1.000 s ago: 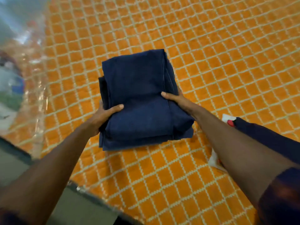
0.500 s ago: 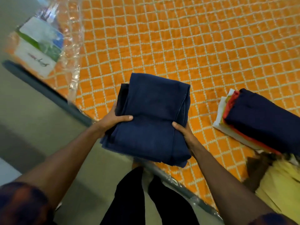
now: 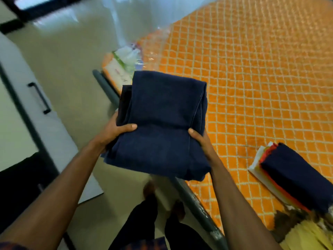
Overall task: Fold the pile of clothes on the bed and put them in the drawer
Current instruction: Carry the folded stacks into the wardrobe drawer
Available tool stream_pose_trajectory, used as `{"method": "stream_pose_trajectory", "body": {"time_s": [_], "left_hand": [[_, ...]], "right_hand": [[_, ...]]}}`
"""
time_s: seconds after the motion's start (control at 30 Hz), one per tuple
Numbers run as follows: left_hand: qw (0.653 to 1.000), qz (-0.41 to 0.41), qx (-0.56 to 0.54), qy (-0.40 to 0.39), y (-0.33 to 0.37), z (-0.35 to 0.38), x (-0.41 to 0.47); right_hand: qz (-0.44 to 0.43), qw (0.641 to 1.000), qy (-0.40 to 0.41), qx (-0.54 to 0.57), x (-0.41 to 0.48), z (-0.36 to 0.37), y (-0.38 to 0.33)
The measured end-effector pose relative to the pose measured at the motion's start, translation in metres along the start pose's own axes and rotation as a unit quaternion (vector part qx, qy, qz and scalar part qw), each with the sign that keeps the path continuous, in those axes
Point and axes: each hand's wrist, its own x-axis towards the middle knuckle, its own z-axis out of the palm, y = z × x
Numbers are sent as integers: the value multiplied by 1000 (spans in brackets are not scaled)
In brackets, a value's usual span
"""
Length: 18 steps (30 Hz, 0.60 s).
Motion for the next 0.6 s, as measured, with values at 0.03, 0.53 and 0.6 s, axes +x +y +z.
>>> {"method": "stream_pose_trajectory", "body": {"time_s": [0.03, 0.53, 0.6], "left_hand": [[999, 15, -6, 29, 11, -22, -15], [865, 75, -253, 427, -24, -221, -239], [838, 81, -290, 454, -31, -221, -252]], "right_hand": [[-16, 999, -30, -16, 7, 27, -17], [-66, 863, -405, -293, 41, 395, -107], [-50, 842, -431, -320, 48, 430, -111]]}}
